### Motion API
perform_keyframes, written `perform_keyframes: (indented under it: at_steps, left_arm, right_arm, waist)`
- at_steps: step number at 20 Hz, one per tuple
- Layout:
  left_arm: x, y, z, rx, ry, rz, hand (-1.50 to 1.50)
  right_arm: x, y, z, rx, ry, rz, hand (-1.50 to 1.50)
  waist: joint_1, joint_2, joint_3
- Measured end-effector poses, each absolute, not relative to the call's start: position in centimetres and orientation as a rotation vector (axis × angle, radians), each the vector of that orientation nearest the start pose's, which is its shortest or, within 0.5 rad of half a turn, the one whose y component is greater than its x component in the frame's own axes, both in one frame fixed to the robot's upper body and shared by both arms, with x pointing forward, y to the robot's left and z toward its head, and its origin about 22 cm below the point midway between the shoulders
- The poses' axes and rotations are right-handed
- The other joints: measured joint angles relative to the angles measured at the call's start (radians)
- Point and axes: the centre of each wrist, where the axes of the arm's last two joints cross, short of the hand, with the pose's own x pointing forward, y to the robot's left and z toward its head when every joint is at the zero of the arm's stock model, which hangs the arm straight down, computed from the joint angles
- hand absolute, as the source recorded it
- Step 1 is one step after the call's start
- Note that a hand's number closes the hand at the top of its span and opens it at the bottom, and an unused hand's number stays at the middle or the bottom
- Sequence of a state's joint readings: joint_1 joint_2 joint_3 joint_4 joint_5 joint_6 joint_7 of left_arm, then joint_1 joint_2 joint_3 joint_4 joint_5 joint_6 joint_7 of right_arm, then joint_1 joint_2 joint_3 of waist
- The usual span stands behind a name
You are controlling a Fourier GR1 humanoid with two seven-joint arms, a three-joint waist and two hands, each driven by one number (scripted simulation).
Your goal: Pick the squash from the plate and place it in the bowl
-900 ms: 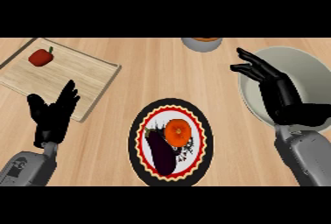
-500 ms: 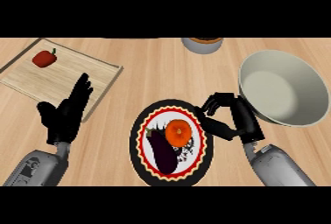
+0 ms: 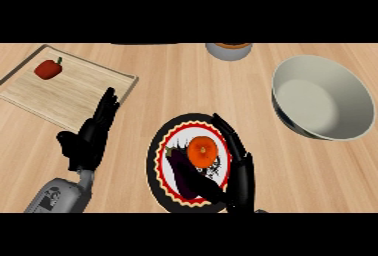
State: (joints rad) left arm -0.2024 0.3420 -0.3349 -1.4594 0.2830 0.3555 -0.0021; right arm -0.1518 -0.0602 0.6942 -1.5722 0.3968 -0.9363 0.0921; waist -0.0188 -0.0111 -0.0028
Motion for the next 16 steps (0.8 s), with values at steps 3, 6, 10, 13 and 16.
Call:
perform_keyframes:
  at_steps: [3,6,10,13,16]
  left_arm:
    - [27.6,21.5,2.9,0.079,-1.579,-0.097,0.00]
    - [27.4,21.9,3.1,0.082,-1.581,-0.096,0.00]
    - [27.3,22.0,2.8,0.090,-1.576,-0.093,0.00]
    - [27.3,22.8,3.0,0.082,-1.584,-0.104,0.00]
    - [27.5,22.2,3.0,0.078,-1.586,-0.108,0.00]
  right_arm:
    - [19.9,-6.8,2.8,-0.484,-1.922,0.091,-1.50]
    - [20.0,-7.0,3.9,-0.570,-1.870,0.110,-1.50]
    - [19.9,-7.2,6.7,-0.634,-1.771,0.158,-1.50]
    - [19.8,-6.9,8.9,-0.636,-1.676,0.193,-1.50]
    - [19.9,-6.5,10.5,-0.639,-1.580,0.235,-1.50]
  waist:
    - [-0.002,0.000,0.000]
    - [-0.005,-0.001,-0.001]
    - [-0.003,0.001,-0.001]
    - [0.007,0.003,-0.001]
    - [0.012,0.006,0.000]
